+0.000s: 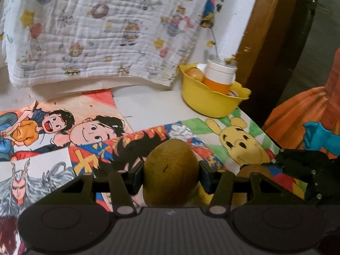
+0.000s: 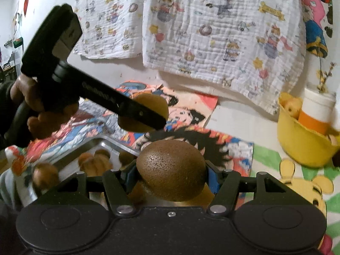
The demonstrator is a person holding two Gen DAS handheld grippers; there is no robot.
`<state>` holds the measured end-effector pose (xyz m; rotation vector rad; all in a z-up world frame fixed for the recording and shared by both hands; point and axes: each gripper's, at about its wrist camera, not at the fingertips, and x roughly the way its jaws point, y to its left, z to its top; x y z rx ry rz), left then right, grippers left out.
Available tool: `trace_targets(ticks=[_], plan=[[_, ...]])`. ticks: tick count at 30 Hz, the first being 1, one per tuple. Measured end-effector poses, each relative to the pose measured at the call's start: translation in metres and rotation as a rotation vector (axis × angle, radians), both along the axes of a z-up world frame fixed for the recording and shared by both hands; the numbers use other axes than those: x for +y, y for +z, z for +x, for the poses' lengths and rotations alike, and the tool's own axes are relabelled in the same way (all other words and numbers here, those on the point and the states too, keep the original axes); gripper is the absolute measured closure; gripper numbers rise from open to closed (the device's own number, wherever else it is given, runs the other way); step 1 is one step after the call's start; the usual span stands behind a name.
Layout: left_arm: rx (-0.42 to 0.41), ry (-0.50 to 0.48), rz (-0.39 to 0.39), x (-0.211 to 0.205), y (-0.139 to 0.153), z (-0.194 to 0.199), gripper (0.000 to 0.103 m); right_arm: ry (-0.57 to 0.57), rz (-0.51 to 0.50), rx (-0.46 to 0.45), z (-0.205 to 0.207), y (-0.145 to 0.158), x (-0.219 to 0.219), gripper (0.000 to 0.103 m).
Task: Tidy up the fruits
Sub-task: 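Carry both held brown fruits over the metal tray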
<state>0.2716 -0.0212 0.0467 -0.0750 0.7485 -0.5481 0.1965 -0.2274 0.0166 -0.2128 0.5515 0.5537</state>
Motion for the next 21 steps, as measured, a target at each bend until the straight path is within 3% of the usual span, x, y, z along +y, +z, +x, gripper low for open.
trace_targets(ticks=[21], plan=[[0.0, -0.017, -0.002, 0.018, -0.01, -0.114, 0.046, 0.056, 0.011, 0.045, -0.052, -0.027, -0.005, 0.038]])
